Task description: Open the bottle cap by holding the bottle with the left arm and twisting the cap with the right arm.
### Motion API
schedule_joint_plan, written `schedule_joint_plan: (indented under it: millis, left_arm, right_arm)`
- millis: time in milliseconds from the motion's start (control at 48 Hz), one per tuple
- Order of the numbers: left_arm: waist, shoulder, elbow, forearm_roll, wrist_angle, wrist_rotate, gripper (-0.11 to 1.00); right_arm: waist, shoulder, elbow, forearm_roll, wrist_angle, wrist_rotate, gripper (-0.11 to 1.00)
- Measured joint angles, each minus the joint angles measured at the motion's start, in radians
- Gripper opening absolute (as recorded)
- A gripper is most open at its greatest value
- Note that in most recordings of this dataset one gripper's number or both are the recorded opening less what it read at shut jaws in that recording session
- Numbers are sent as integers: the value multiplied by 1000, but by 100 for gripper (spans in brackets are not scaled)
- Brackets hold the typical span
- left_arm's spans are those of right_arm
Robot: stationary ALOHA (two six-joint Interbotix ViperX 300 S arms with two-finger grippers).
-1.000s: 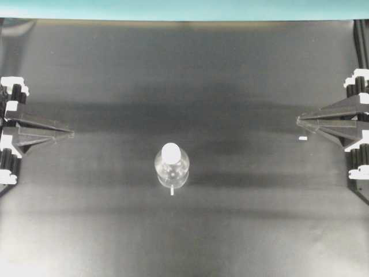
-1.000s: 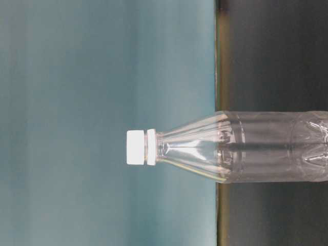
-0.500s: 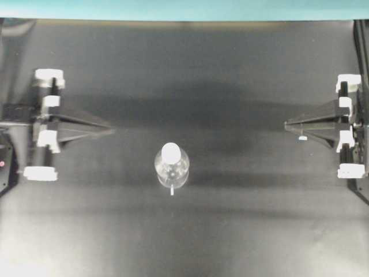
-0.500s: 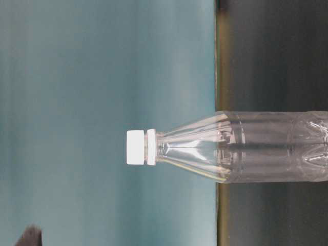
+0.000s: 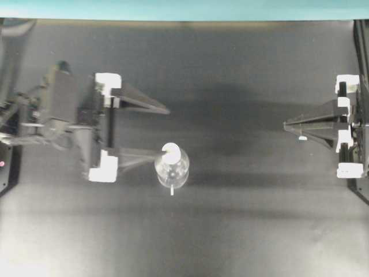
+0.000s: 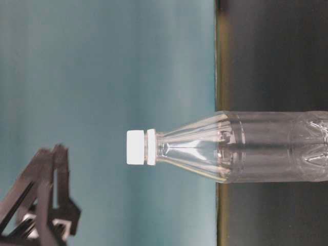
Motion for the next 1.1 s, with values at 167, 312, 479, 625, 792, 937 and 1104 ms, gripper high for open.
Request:
schedule_joint_plan:
  millis: [167,312,479,625,792,937,1104]
  left_arm:
    - [-17,78,9,0,-94,-41,95]
    - [-29,141,25,2,-115,-60,95]
    - [-26,193,31,0,-114,-41,95]
    - [-21,250,34,2,-127,-38,96]
    - [-17,330,34,0,-196,-37,96]
    - [-21,379,35,0,-239,-38,96]
    - [-21,430,54,2,-279,-35,97]
  right_arm:
    - [-18,0,0,3,2,-2,0]
    - [-32,2,0,3,2,0,0]
    - [-41,2,0,3,2,0,0]
    - [-41,-6,-3,15,2,17,0]
    - [-41,-17,-6,18,3,78,0]
    - [-41,-18,-14,20,6,137,0]
    - [-43,-17,-28,20,69,190,0]
